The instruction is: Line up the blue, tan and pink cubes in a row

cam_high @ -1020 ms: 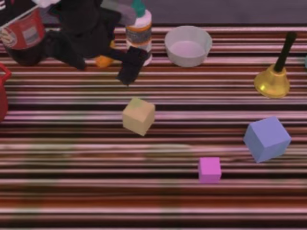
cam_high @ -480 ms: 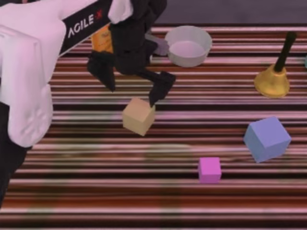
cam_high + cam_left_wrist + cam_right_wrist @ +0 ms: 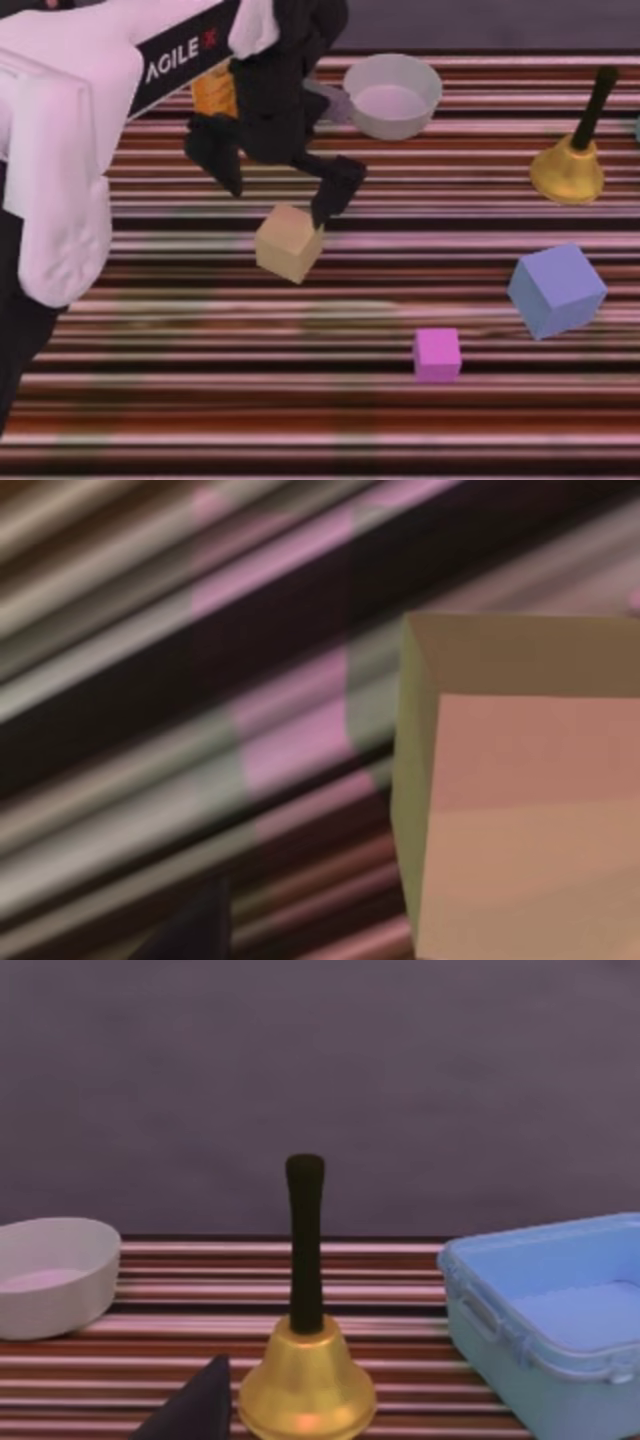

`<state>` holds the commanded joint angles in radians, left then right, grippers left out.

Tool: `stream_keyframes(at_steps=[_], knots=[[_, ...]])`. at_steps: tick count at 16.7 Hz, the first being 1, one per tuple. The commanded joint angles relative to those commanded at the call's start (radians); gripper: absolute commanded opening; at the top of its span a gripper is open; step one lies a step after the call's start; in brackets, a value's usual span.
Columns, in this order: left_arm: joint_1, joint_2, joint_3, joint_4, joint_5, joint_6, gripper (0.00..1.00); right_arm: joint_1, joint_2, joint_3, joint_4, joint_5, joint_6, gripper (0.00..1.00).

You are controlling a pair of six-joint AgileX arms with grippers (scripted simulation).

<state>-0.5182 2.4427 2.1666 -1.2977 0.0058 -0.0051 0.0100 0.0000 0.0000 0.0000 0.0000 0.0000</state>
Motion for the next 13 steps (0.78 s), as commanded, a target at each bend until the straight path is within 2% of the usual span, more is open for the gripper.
stream_keyframes(at_steps=[6, 11, 13], knots=[[-0.001, 0.051, -0.174, 0.234, 0.001, -0.001, 1.0, 0.0, 0.0, 0.0, 0.0, 0.0, 0.0, 1.0], [-0.002, 0.061, -0.199, 0.263, 0.001, -0.001, 1.0, 0.0, 0.0, 0.0, 0.0, 0.0, 0.0, 1.0], [-0.002, 0.061, -0.199, 0.263, 0.001, -0.001, 0.85, 0.0, 0.0, 0.0, 0.0, 0.0, 0.0, 1.0]])
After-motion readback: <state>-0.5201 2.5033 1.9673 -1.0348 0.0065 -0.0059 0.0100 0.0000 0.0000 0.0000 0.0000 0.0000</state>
